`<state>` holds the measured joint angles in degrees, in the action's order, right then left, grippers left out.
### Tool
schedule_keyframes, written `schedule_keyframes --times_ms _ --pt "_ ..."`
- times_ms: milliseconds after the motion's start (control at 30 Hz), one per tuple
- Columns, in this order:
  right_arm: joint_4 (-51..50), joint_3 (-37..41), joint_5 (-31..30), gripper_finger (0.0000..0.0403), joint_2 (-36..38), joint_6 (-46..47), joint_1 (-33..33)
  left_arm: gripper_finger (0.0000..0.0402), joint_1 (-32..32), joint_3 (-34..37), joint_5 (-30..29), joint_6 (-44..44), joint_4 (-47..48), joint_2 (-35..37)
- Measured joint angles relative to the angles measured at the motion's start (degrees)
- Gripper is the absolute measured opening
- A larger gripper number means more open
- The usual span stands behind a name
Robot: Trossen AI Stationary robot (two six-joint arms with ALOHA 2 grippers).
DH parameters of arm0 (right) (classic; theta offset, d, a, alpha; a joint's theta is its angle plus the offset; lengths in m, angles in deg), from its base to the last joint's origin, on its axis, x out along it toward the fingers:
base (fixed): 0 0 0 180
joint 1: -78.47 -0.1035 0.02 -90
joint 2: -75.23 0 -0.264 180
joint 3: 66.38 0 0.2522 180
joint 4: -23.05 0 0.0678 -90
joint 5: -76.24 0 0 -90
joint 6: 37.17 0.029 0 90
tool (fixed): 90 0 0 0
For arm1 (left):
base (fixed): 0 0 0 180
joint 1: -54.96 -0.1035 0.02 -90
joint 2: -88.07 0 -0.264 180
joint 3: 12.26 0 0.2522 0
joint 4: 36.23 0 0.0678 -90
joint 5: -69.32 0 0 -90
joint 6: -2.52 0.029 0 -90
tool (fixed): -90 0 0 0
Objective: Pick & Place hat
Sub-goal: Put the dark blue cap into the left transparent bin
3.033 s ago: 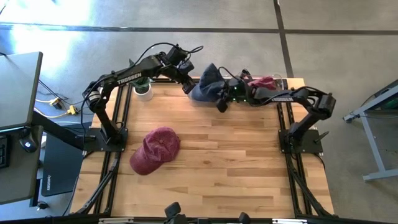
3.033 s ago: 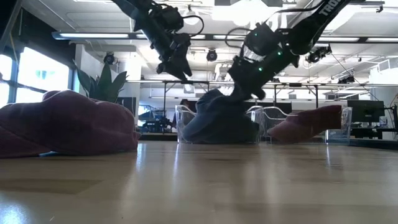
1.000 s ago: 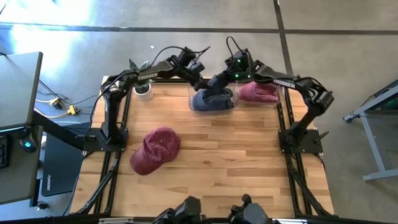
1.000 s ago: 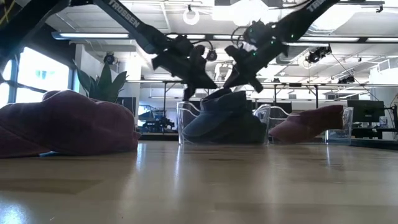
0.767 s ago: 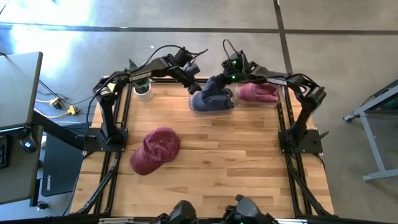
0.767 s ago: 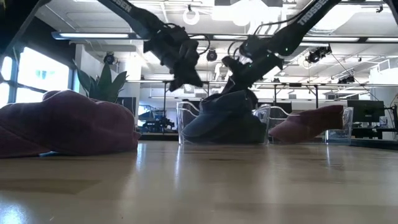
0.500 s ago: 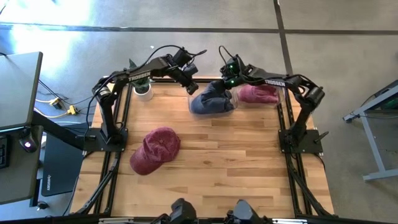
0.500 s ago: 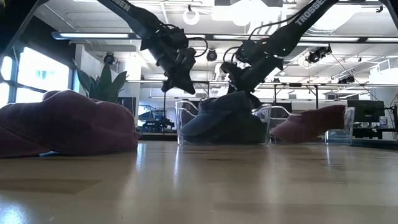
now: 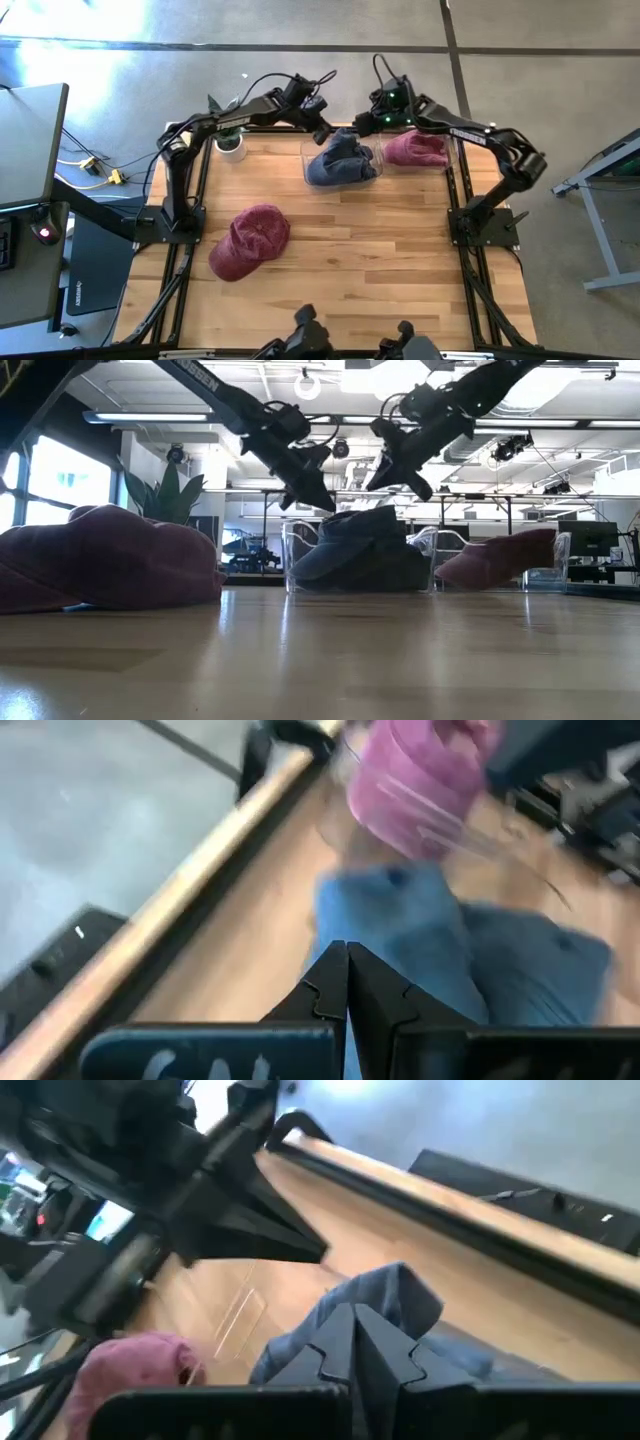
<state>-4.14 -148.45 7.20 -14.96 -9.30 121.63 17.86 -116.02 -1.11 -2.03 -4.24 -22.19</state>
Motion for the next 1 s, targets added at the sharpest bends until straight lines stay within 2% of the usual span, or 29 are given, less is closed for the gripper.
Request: schedule_keyframes --times_ms 100,200,233,400,467,600,667,867,1000 --pt "1.2 0.0 -1.4 0.0 1.4 -1.1 -0.5 0.0001 0.6 0.0 -1.3 -2.3 -5.4 -3.0" --pt "2.0 0.0 -1.3 0.0 3.4 -1.4 -1.3 0.0001 0.8 0.1 0.3 -4.9 -8.9 -5.6" --pt "2.0 0.0 -1.1 0.0 4.0 -2.1 -1.6 0.0 0.8 0.1 2.2 -5.6 -10.5 -6.4" --pt "1.5 0.0 -1.0 0.0 7.1 -3.3 -1.7 0.0 1.3 -0.1 20.1 -5.8 -16.1 -8.6" --pt "1.2 0.0 -1.3 0.0 7.5 -3.3 -1.7 0.0001 2.1 0.0 23.1 -4.0 -15.4 -9.0" --pt "-0.4 0.0 -5.9 0.0 6.2 -3.3 -1.6 0.0 3.8 0.0 22.6 -0.8 -15.1 -9.0" --pt "1.1 0.0 -6.1 0.0 4.4 -3.3 -1.7 0.0 4.0 0.0 22.3 0.0 -14.1 -9.0" --pt "-2.9 0.1 -1.5 0.0 0.6 -3.5 -1.5 0.0 3.3 0.1 25.8 -2.6 -10.7 -8.6" --pt "-8.6 0.0 0.6 0.0 0.8 -5.7 -1.4 0.0 2.8 0.0 30.1 -2.6 -5.6 -4.7"
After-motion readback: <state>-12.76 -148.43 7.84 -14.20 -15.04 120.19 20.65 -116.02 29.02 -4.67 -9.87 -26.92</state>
